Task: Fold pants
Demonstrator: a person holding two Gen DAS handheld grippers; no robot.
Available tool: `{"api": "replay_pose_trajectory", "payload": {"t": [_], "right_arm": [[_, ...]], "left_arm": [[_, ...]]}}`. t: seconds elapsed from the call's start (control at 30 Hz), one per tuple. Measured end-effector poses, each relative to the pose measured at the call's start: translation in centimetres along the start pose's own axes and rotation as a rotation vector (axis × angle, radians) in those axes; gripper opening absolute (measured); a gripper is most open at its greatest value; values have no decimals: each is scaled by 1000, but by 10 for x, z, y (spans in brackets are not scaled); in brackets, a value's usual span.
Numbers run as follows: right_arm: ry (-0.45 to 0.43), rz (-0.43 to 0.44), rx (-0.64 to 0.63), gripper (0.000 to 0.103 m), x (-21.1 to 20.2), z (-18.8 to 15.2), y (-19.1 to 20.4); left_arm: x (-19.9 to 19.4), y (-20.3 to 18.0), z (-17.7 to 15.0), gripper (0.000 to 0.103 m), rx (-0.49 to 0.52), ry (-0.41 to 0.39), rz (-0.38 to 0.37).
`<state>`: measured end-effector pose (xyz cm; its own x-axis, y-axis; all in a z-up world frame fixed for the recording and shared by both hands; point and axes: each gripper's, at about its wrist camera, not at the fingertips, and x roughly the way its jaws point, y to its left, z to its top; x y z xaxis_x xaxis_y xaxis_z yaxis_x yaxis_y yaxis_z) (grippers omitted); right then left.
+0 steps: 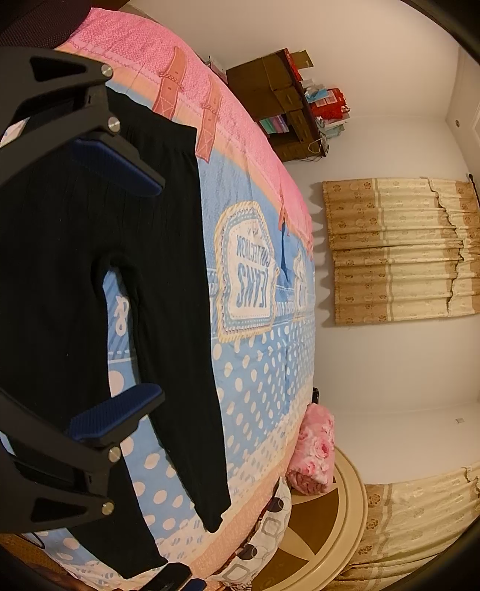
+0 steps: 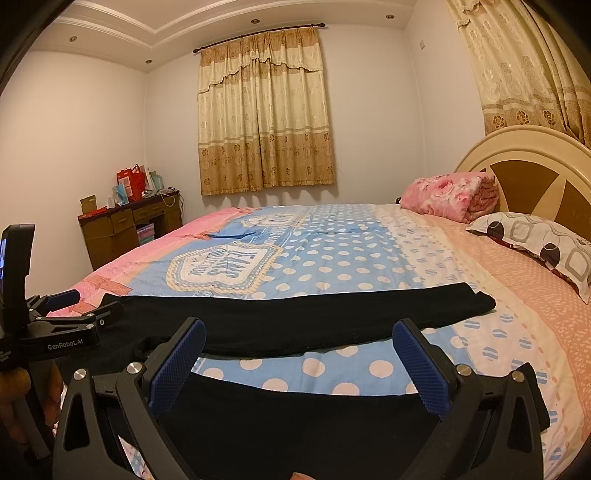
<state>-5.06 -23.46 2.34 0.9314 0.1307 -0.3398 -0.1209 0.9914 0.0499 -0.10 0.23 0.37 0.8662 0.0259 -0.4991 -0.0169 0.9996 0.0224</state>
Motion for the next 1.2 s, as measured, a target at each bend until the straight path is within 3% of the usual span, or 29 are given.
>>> {"api": "replay_pose_trajectory", "payload": {"t": [1.2], "right_arm": [[6,2,-1,102,2,-4,1]], "left_arm": [[1,8,-2,103,-2,2,6]]}}
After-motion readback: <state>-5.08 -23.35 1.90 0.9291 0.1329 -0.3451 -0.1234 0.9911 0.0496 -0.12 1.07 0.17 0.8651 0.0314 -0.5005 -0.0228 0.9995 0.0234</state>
